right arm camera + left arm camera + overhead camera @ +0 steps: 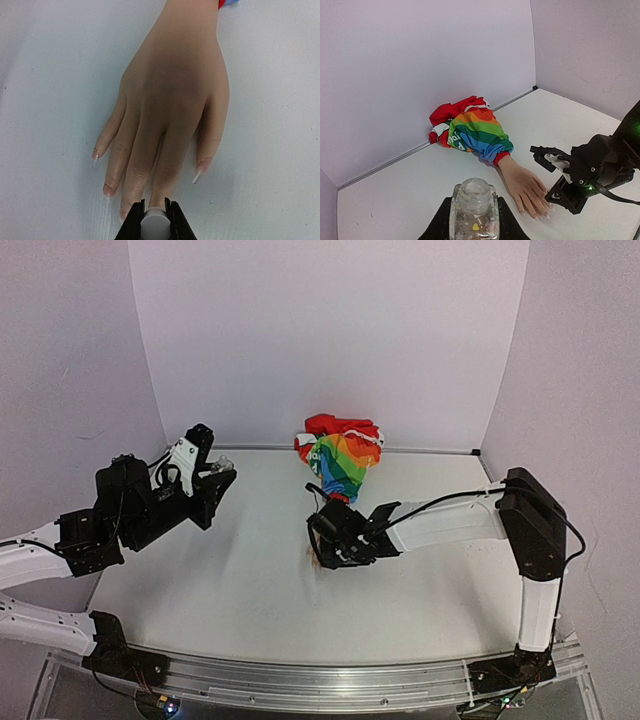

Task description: Paint the nails

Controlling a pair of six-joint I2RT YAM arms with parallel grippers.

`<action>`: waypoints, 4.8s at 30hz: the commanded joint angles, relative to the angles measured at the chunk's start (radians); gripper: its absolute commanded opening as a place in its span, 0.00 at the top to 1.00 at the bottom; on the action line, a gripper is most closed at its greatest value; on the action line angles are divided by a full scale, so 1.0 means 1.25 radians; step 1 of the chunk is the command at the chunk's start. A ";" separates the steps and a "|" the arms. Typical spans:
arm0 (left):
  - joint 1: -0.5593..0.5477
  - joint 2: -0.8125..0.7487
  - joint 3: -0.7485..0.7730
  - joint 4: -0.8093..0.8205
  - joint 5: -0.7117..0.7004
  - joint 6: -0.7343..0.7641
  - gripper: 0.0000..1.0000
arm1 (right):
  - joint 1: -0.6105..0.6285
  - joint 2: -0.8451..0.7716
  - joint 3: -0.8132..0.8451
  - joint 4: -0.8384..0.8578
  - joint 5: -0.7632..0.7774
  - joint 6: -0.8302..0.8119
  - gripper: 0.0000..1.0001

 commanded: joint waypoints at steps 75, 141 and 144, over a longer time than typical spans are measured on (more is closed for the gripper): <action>0.004 -0.017 0.025 0.002 0.001 -0.001 1.00 | -0.005 0.006 0.017 0.007 0.007 0.005 1.00; 0.005 -0.033 -0.061 0.154 0.173 -0.079 1.00 | 0.024 -0.322 -0.088 0.018 -0.075 -0.154 1.00; 0.004 -0.037 -0.121 0.273 0.274 -0.088 1.00 | 0.009 -0.373 -0.071 0.020 -0.162 -0.221 1.00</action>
